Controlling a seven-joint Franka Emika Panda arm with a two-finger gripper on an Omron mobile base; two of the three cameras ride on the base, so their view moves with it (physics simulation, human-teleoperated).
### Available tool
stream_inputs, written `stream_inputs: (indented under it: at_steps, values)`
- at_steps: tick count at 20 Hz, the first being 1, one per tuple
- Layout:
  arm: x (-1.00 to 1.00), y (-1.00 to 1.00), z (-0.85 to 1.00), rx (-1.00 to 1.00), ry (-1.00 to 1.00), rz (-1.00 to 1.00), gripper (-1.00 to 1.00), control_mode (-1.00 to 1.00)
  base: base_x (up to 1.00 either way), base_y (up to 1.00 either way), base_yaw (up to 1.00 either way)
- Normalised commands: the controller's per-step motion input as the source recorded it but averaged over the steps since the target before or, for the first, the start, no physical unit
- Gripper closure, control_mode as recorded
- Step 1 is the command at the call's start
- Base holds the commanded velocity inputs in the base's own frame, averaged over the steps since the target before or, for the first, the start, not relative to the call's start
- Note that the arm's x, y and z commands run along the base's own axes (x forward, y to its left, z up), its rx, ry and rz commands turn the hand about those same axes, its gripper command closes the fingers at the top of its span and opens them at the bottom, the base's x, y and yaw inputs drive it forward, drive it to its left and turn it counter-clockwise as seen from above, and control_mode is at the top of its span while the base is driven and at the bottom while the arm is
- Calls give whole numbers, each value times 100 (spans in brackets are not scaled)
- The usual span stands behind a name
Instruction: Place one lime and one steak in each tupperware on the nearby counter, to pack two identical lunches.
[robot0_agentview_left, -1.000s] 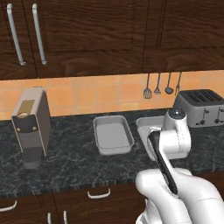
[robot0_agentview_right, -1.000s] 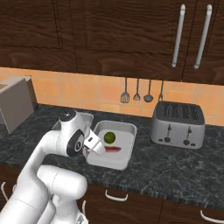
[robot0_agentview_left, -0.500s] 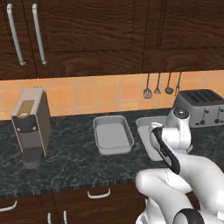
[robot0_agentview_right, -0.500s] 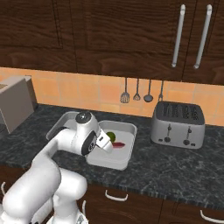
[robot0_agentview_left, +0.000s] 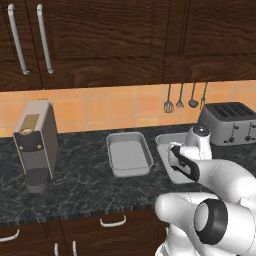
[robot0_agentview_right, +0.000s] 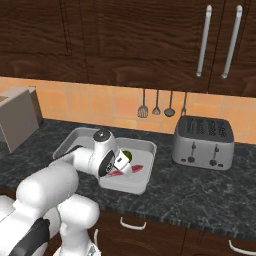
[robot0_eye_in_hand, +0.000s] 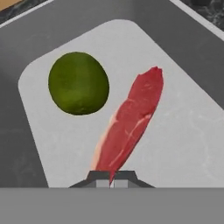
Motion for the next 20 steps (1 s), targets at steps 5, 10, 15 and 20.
stream_inputs:
  at_steps: [5,10,15,20]
  values:
    - [-30,0,14,0,-8,-3,-100,-100,0,0,0]
    - [-78,17,85,-4,-21,0,-100,-100,0,0,0]
    - [-100,21,69,-8,-19,0,-100,-100,0,0,0]
    - [-98,5,50,-1,-18,7,-100,-100,0,0,0]
